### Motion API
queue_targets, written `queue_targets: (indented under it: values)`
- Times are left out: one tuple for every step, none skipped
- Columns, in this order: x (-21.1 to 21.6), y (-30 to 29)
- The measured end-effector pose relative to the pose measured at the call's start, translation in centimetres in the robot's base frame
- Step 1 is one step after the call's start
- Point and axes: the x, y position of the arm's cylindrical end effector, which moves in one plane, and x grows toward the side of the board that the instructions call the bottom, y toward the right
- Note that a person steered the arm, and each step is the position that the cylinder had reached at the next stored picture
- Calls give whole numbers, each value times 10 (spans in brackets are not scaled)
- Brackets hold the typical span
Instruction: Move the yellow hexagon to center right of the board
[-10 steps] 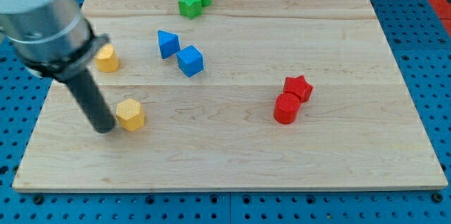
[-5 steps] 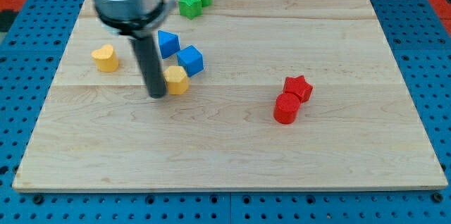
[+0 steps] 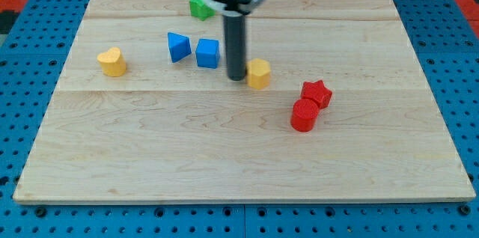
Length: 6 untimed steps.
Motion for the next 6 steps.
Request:
queue_targets:
  values:
    - [0, 63]
    - [0, 126]
    - [-7, 104]
    - [8, -15]
    - [51, -134]
    - [6, -288]
